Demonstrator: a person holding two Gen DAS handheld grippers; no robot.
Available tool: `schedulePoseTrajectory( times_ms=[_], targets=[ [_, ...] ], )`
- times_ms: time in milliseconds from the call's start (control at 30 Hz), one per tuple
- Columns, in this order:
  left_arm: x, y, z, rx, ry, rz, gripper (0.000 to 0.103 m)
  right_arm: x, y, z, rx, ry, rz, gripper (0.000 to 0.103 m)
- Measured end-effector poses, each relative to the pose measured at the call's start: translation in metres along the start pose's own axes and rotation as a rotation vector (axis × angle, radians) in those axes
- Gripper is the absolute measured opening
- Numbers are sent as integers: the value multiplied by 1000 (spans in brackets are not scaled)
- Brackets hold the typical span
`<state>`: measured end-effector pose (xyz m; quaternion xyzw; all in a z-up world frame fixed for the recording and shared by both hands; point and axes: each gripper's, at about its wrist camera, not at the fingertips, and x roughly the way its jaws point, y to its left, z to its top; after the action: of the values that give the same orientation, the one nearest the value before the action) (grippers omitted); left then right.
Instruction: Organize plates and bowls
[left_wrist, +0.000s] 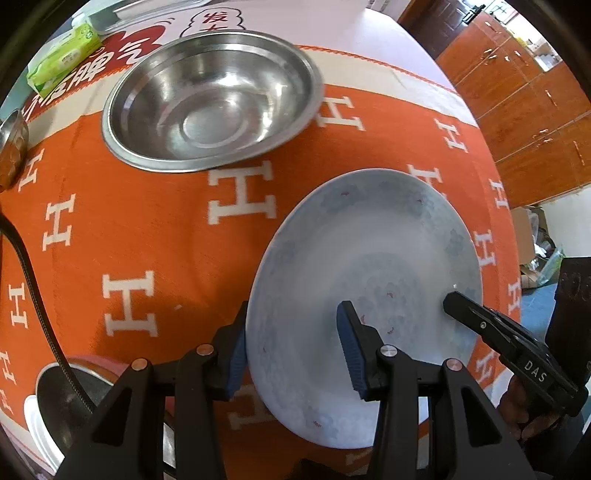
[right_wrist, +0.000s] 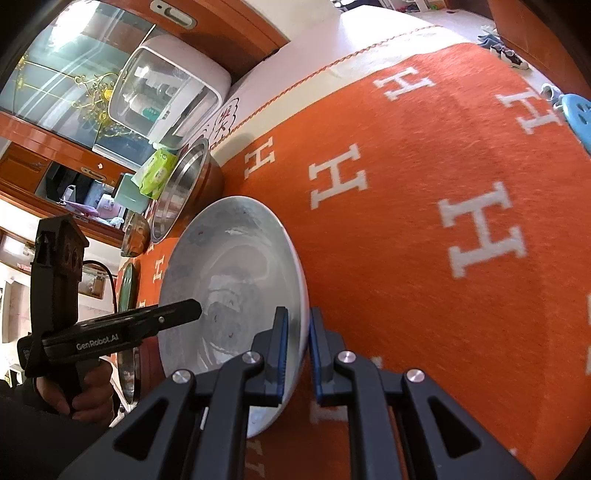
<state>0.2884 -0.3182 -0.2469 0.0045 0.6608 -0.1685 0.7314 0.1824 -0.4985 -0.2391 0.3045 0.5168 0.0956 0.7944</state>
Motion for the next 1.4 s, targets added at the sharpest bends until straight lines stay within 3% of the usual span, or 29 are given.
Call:
schedulePoseTrajectory(
  times_ms=[300, 700, 1400],
  targets=[
    [-21, -23, -17, 50, -28, -20, 43, -27, 3, -17, -11, -42, 0, 11],
    [-66, -26, -66, 63, -93, -62, 43, -57, 15, -42, -54, -83, 16, 11],
    [-126, 12, -136, -70, -238, -93, 43, -70, 68, -73, -266, -63, 67, 11]
  ],
)
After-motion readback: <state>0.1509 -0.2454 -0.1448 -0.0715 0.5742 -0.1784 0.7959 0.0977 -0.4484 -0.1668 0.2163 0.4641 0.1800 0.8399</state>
